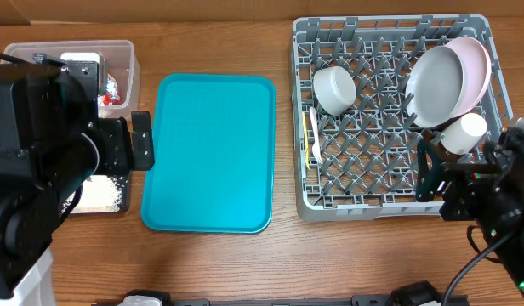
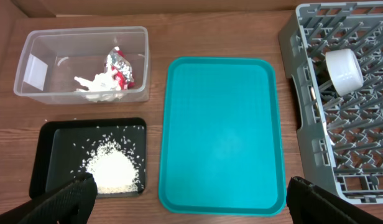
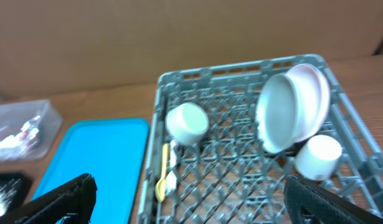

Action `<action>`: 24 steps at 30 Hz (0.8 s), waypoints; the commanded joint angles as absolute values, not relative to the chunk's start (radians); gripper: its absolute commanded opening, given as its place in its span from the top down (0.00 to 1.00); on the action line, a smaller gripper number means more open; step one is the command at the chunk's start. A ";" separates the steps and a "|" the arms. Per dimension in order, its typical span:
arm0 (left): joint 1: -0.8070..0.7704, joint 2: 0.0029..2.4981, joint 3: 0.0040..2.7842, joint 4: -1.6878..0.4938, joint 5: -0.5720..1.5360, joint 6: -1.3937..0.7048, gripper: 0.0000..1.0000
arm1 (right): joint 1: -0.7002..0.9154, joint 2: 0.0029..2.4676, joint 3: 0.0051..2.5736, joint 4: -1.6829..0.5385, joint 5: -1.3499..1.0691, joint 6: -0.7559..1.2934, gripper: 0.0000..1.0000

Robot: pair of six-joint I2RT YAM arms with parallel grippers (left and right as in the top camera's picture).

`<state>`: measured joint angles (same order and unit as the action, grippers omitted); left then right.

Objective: Sort waste into correct bins and load items into the dishwasher rack

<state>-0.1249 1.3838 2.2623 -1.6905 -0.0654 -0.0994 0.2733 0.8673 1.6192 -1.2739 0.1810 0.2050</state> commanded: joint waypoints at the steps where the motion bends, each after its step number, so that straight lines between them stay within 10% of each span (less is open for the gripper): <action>1: -0.131 1.394 2.256 -1.689 -0.078 -0.112 0.00 | 0.226 0.837 1.555 -1.186 0.235 0.181 0.00; 12: -0.131 1.401 2.256 -1.689 -0.078 -0.112 0.00 | 0.097 0.477 0.863 -0.596 0.129 0.182 0.00; 24: -0.131 1.401 2.256 -1.689 -0.078 -0.112 0.00 | 0.037 0.130 0.345 -0.450 0.004 0.186 0.00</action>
